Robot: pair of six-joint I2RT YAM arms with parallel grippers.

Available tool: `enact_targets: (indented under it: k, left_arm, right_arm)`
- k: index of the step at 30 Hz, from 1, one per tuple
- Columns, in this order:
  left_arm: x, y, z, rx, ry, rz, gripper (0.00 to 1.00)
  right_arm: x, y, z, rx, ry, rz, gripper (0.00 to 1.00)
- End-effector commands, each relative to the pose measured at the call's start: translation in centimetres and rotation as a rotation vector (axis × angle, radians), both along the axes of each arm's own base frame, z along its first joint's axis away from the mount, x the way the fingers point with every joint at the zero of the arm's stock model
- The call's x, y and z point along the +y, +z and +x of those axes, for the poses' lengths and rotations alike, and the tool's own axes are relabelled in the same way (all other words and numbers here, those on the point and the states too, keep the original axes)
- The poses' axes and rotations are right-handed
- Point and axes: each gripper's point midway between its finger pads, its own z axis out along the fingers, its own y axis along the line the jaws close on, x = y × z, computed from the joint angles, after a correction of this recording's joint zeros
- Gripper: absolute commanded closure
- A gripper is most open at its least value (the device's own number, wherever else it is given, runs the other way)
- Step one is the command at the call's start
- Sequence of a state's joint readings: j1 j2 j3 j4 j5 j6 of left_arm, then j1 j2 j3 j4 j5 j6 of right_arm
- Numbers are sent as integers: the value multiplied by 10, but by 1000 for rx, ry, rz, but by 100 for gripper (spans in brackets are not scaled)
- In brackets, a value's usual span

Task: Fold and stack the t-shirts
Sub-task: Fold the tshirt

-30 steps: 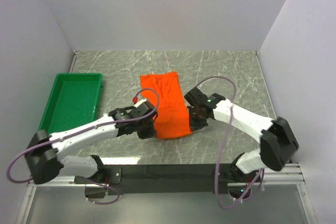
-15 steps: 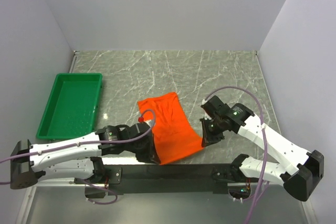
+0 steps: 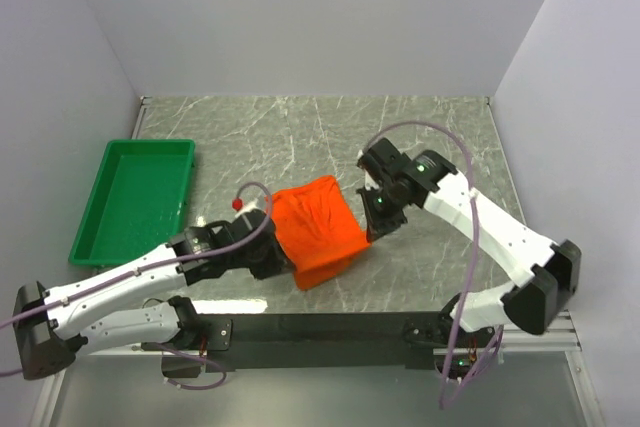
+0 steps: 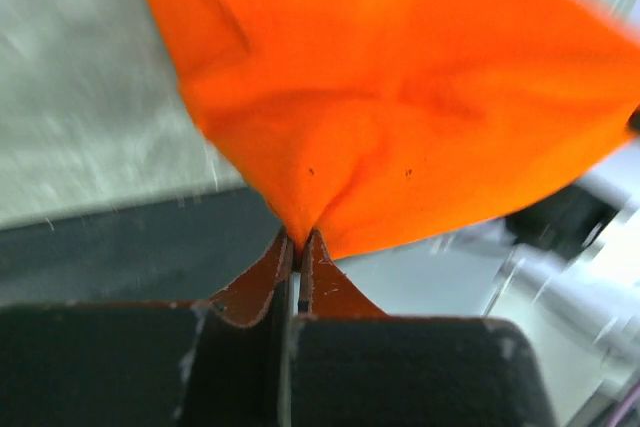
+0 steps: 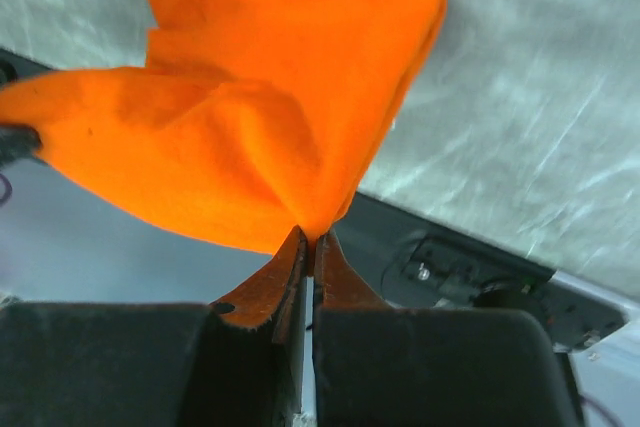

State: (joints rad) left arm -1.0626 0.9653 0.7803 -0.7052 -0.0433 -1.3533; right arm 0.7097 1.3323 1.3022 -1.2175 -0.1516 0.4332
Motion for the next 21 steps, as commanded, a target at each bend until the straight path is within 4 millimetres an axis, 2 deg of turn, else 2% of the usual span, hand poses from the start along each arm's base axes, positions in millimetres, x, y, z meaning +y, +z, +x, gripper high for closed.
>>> enact_targets:
  k: [1,2,3,7,14,21]
  left_arm:
    - [19,8,40,-103,123,11,99]
    - [23,10,54,-119,163,0,99]
    - [26,8,60,-135,164,10,99]
    - [33,12,90,-189,202,28,99]
    - [43,14,124,-235,227,91,99]
    - [50,10,152,-255,253,85,99]
  right_arm:
    - [9,10,31,-78,52,-24,100]
    - [15,16,38,-96,60,-15,100]
    - [17,10,46,-84,68,-37,100]
    - [26,14,73,-115,82,-61,100]
    - [42,17,110,-139,87,-56,100]
    - [46,11,139,-137,69,-23,100]
